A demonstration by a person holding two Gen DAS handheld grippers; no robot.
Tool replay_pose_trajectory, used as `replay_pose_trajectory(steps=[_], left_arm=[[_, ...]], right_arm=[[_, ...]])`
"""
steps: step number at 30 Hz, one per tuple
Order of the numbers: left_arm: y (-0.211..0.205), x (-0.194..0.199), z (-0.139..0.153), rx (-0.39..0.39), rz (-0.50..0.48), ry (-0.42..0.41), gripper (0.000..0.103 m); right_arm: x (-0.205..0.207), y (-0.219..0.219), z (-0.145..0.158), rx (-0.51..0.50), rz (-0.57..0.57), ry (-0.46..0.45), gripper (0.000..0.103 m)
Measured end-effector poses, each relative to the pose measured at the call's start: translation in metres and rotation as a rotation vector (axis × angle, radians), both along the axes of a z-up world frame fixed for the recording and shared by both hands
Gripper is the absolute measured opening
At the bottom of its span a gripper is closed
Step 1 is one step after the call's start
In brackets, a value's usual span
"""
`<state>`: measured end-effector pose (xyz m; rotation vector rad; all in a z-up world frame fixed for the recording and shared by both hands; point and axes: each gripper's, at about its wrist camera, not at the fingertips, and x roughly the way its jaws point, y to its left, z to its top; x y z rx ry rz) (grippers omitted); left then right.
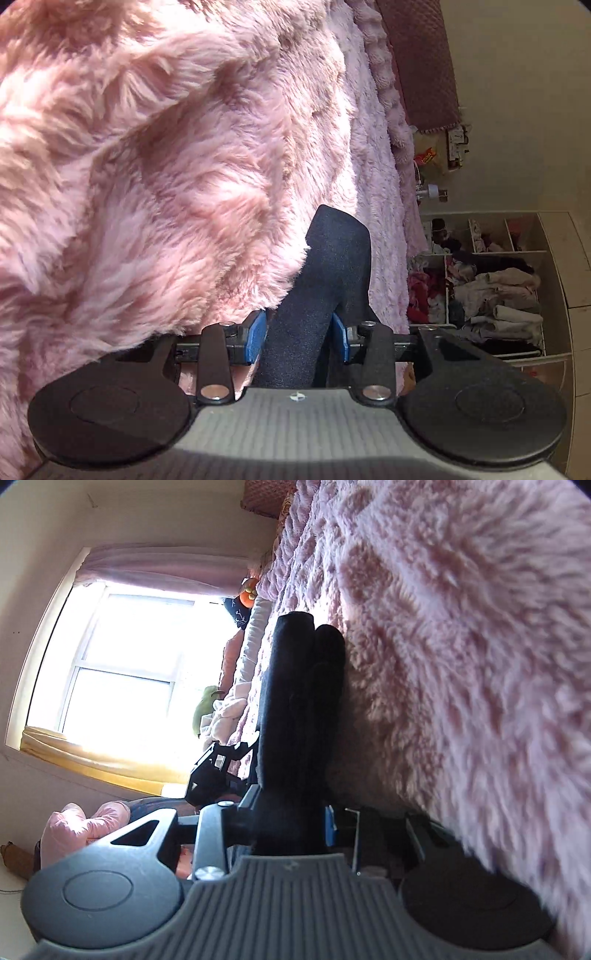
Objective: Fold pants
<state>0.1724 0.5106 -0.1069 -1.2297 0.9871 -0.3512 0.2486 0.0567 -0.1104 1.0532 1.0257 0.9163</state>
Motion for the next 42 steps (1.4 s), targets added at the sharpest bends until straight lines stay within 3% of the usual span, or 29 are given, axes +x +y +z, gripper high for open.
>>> replay_pose_trajectory(steps=[2,6,9,11,13,15,18,20,25,29,34,42], left_arm=[[0.011,-0.007,0.012,0.089,0.090,0.038,0.063],[0.003,-0.035,0.060,0.379,0.256,0.125,0.067],[-0.010,-0.074,0.108,0.689,0.348,0.077,0.067],[-0.041,-0.091,0.140,0.854,0.356,0.035,0.075],[-0.085,-0.105,0.166,1.010,0.379,0.019,0.076],[-0.127,-0.122,0.182,1.093,0.402,-0.001,0.076],[-0.181,-0.142,0.191,1.112,0.360,-0.056,0.080],[-0.217,-0.152,0.187,1.108,0.343,-0.059,0.090],[-0.288,-0.179,0.178,1.134,0.308,-0.060,0.088],[-0.329,-0.194,0.175,1.151,0.285,-0.094,0.085],[-0.356,-0.200,0.158,1.139,0.227,-0.053,0.084],[-0.362,-0.209,0.153,1.121,0.254,0.003,0.083]], right_arm=[[-0.008,-0.013,0.014,-0.079,0.023,-0.045,0.040],[-0.035,-0.038,0.045,-0.273,0.023,-0.126,0.048],[-0.057,-0.057,0.072,-0.314,-0.041,-0.180,0.049],[-0.081,-0.070,0.091,-0.361,-0.059,-0.213,0.049],[-0.105,-0.072,0.110,-0.464,-0.067,-0.272,0.049],[-0.123,-0.070,0.128,-0.544,-0.071,-0.337,0.050],[-0.153,-0.075,0.148,-0.515,-0.048,-0.386,0.053],[-0.164,-0.070,0.157,-0.528,-0.037,-0.433,0.053],[-0.192,-0.048,0.181,-0.710,-0.043,-0.494,0.053],[-0.204,-0.042,0.174,-0.781,-0.012,-0.535,0.053],[-0.212,-0.047,0.166,-0.791,0.002,-0.535,0.053],[-0.219,-0.050,0.163,-0.823,0.016,-0.564,0.053]])
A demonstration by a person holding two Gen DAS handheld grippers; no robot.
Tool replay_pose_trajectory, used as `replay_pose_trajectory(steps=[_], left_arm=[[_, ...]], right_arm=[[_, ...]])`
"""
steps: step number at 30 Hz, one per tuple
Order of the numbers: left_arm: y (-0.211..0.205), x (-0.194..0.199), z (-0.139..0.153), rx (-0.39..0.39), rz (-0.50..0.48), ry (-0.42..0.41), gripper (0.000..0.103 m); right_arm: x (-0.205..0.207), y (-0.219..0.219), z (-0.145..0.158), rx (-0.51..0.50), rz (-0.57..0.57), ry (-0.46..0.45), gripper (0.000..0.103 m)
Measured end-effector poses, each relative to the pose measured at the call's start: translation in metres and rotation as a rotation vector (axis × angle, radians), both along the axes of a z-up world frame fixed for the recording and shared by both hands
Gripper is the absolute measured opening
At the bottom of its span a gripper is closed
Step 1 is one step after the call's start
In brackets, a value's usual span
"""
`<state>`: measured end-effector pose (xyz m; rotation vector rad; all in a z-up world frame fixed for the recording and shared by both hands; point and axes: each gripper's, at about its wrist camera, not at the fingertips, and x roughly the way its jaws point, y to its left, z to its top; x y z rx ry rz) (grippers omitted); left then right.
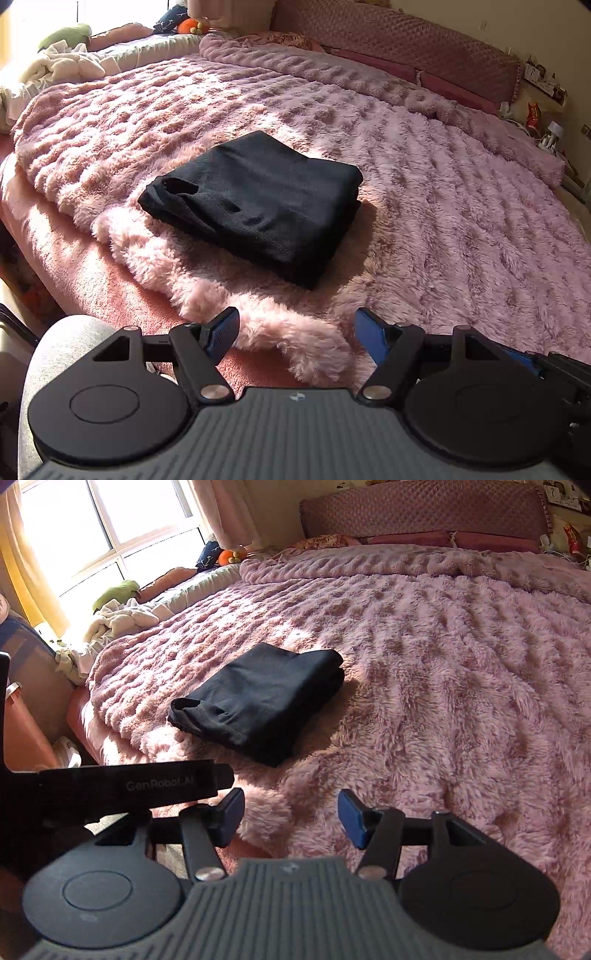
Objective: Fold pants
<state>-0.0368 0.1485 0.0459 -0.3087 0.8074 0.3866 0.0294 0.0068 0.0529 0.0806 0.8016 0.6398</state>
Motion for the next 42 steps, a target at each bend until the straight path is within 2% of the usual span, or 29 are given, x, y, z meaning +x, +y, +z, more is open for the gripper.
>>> replay_pose_trajectory(steps=[8,14,20,32,42], left_arm=[[-0.010,0.000,-0.005,0.033,0.021,0.031,0.083],[-0.029,0.006,0.008,0.154,0.033,0.029,0.083],[-0.046,0.011,0.016,0.177,0.030,0.025,0.083],[-0.058,0.022,0.013,0.130,0.017,0.067,0.083],[-0.070,0.027,0.008,0.122,-0.018,0.084,0.083]], right_arm=[[0.001,0.001,-0.008,-0.043,-0.012,0.008,0.053],[0.004,-0.009,-0.006,-0.032,-0.038,0.000,0.053],[0.006,-0.023,-0.003,-0.012,-0.061,0.000,0.053],[0.012,-0.043,-0.008,0.005,-0.091,0.032,0.054],[0.019,-0.051,-0.022,0.014,-0.112,0.064,0.055]])
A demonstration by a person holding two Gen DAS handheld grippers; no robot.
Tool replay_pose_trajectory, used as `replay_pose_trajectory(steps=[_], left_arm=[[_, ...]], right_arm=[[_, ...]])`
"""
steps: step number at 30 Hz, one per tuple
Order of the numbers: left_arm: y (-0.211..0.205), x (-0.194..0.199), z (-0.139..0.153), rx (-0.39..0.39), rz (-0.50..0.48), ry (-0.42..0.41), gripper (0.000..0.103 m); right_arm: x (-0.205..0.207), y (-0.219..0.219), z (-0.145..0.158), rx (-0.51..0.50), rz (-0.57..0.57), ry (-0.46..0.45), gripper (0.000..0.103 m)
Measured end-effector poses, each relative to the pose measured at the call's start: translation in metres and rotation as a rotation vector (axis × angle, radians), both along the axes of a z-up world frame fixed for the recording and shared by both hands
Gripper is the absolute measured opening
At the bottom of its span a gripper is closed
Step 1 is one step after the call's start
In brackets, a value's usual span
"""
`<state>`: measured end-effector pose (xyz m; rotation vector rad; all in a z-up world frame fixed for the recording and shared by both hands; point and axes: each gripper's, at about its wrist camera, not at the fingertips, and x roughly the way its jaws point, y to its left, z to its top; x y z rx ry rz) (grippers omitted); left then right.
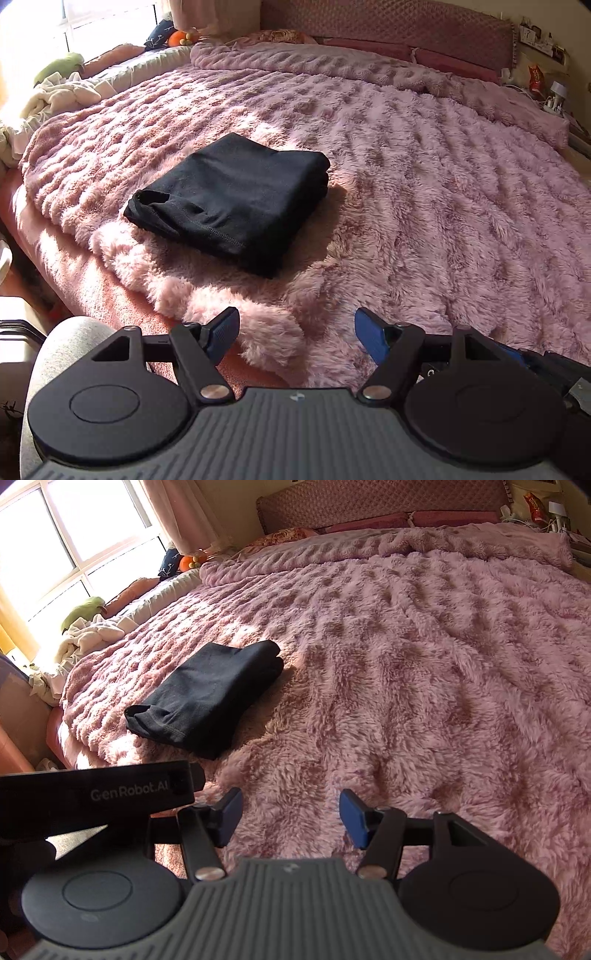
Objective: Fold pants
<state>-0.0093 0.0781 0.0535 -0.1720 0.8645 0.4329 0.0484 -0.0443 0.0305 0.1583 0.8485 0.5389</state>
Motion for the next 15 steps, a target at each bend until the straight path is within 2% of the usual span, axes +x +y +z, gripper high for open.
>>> replay_pose_trajectory(steps=[6,9,11,15], left_arm=[[-0.0057,-0.0004,-0.0008,0.015,0.003,-0.010,0.083],[-0.0054,-0.0022,-0.0004,0.009,0.022,-0.025,0.083],[-0.0065,-0.0028,0.0001,0.031,0.024,-0.031,0.083],[-0.0077,-0.0031,-0.0013,0.053,0.034,-0.035,0.083]], right_arm=[[0.0000,-0.0025,-0.0017,-0.008,-0.009,0.001,0.055],[-0.0030,-0.0017,0.0006,-0.017,-0.008,-0.042,0.054],[-0.0045,0.0001,0.0016,-0.029,-0.005,-0.068,0.054],[-0.0034,0.0014,-0.0011,-0.023,0.001,-0.062,0.054]])
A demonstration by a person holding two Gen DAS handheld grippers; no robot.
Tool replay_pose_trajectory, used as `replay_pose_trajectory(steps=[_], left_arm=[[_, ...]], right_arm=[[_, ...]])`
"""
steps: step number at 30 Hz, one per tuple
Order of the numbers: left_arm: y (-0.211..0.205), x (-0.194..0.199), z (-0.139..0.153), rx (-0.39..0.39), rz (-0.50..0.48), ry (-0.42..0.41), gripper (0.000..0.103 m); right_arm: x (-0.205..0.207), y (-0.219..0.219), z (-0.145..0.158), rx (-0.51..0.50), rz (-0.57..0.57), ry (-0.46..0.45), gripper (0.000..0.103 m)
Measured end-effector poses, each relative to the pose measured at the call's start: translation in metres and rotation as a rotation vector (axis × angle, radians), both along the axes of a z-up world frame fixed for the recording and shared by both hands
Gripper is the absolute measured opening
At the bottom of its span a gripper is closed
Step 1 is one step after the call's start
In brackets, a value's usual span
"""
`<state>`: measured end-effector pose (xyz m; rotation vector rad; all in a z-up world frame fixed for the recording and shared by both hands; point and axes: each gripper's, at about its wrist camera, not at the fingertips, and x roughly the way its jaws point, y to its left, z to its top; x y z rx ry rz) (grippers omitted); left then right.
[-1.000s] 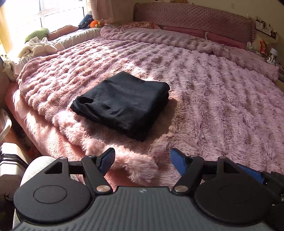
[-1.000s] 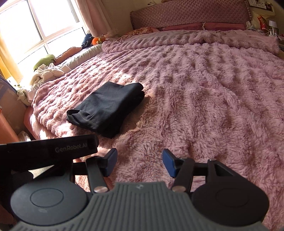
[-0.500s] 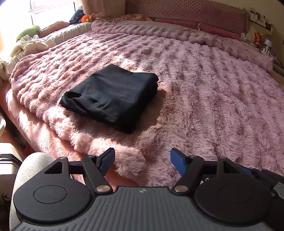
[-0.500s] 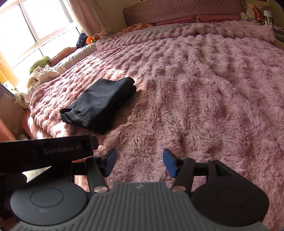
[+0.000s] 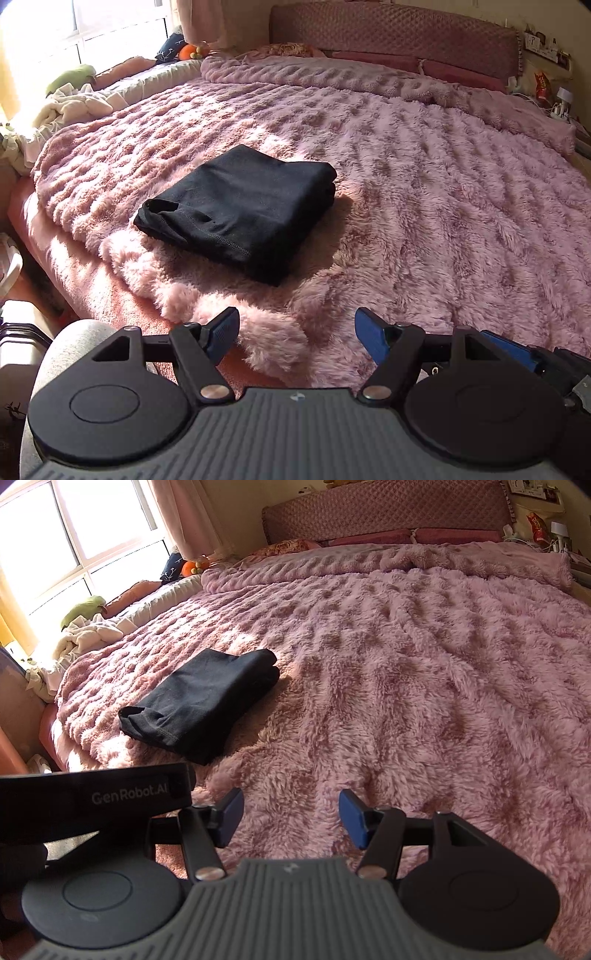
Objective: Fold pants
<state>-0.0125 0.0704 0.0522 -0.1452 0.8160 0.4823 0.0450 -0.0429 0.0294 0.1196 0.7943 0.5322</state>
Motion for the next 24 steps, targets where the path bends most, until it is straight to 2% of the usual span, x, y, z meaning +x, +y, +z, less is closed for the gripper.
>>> replay_pose_trajectory(steps=[4,24], left_arm=[[-0.0026,-0.0006,-0.0009,0.025,-0.005,-0.005,0.084],[-0.0016,-0.0042,-0.0063,0.029,0.002,-0.001,0.084]], right_arm=[[0.0011,0.0010,-0.0009,-0.003,0.007,0.000,0.054],[-0.0013,0.0081,-0.0054,-0.009,0.030,-0.018,0.054]])
